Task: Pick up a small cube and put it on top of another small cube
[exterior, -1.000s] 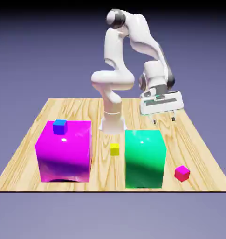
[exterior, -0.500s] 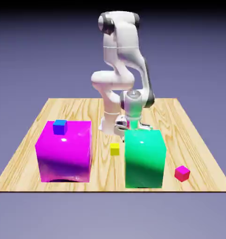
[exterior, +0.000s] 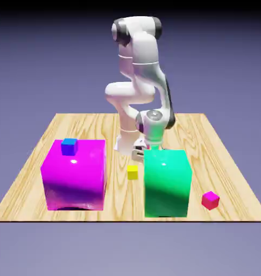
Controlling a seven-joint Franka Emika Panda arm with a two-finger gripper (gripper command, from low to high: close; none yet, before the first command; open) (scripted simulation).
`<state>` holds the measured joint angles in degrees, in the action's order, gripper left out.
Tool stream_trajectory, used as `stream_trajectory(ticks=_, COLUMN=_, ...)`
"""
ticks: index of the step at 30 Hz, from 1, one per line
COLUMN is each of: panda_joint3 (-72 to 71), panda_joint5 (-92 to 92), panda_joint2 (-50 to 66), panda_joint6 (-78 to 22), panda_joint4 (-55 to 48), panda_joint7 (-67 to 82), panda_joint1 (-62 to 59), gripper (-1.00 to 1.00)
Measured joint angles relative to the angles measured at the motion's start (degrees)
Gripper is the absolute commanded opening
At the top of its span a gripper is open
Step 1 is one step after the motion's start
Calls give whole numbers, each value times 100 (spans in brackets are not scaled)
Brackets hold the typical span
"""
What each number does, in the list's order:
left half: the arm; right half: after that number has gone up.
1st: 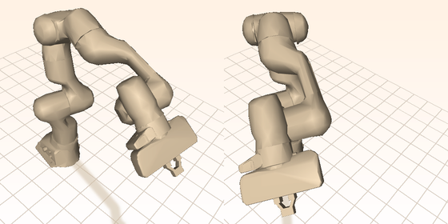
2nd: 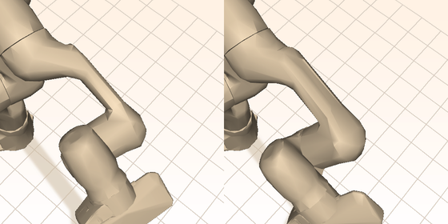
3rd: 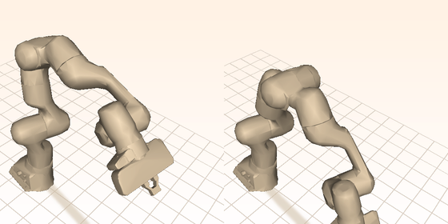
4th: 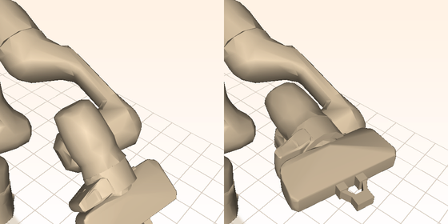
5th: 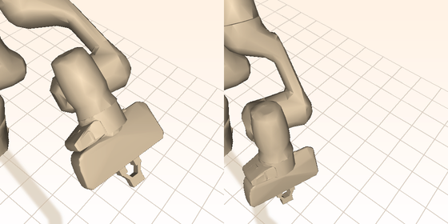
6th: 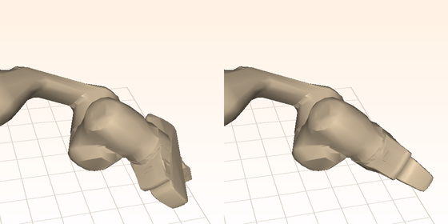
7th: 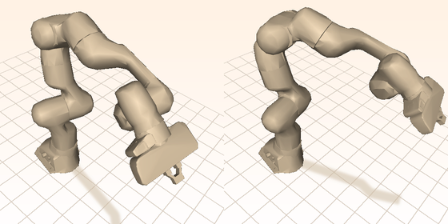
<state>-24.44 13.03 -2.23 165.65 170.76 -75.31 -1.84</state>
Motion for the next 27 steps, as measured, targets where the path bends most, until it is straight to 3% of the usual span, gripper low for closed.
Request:
stream_trajectory(ticks=6, panda_joint3=-357, panda_joint5=922, panda_joint2=-587, panda_joint6=-497, panda_joint4=53, panda_joint7=453, panda_joint1=-358, gripper=-100)
stream_trajectory(ticks=17, panda_joint3=55, panda_joint5=2911, panda_joint2=-132, panda_joint6=-1815, panda_joint4=-2208, panda_joint7=1066, panda_joint1=1929, gripper=-100)
stream_trajectory(ticks=23, panda_joint3=780, panda_joint5=2122, panda_joint2=-436, panda_joint6=-3305, panda_joint4=-3367, panda_joint7=139, panda_joint1=702, gripper=-100)
stream_trajectory(ticks=27, panda_joint3=1067, panda_joint5=1525, panda_joint2=-621, panda_joint6=-3695, panda_joint4=-3487, panda_joint7=-352, panda_joint1=-99, gripper=-100)
